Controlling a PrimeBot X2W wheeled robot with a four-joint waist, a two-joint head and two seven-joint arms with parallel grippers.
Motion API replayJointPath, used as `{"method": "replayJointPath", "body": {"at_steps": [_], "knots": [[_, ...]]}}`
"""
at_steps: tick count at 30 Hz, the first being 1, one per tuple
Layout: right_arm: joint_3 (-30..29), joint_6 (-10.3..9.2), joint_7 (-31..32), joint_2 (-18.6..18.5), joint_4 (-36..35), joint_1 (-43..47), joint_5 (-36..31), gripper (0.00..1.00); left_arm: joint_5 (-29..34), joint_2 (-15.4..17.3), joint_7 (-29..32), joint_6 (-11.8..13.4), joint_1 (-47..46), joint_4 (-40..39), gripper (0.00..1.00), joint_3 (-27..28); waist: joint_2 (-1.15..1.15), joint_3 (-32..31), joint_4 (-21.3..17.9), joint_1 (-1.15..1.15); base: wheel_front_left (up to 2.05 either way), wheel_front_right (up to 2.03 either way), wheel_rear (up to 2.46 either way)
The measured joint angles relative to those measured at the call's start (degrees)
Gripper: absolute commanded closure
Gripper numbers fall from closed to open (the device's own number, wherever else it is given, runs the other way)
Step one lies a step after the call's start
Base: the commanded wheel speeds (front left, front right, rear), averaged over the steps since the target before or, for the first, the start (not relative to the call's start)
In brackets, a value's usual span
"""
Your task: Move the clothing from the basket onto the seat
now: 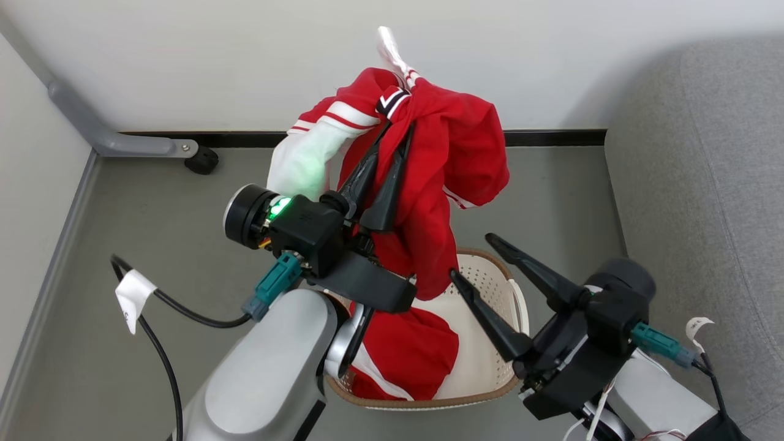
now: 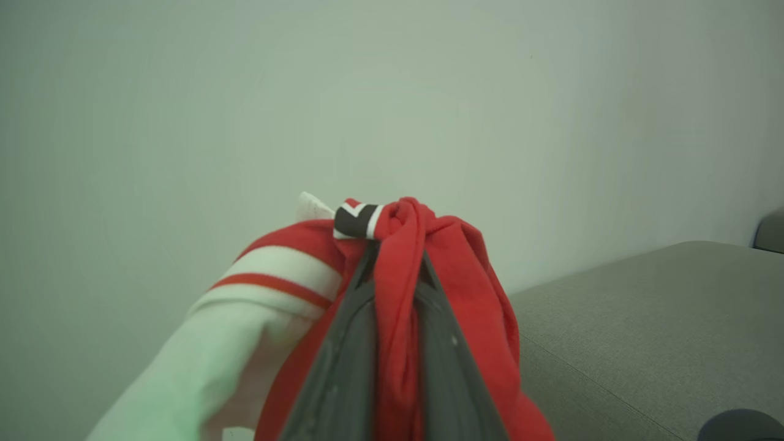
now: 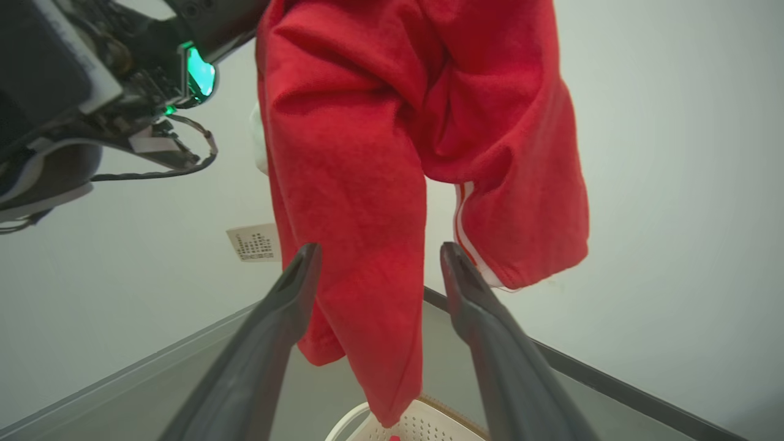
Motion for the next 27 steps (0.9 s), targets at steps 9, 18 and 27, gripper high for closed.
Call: {"method": "replayJointPath", "body": {"at_steps": [9,18,27], "knots": [[5.1,0.01,0.0,-0.5,-0.4,-4.4,-0.1,0.0,1.1,-1.2,0.0,-0.5,-0.2,0.0,1.0,-1.2,0.0,1.0,1.5,0.0,0.0,0.0,0.0],[4.4,0.01,0.0,1.9,5.0,-7.7,-1.0,0.0,1.1,-1.7,0.0,-0.5,-0.4,0.0,1.0,-1.4,0.0,1.9,3.0,0.0,0.0,0.0,0.0],[4.4,0.01,0.0,3.7,11.1,-12.8,-1.4,0.07,1.3,-2.3,0.0,-1.0,-0.7,0.3,1.0,-2.8,0.0,2.6,4.5,0.0,0.0,0.0,0.0]]}}
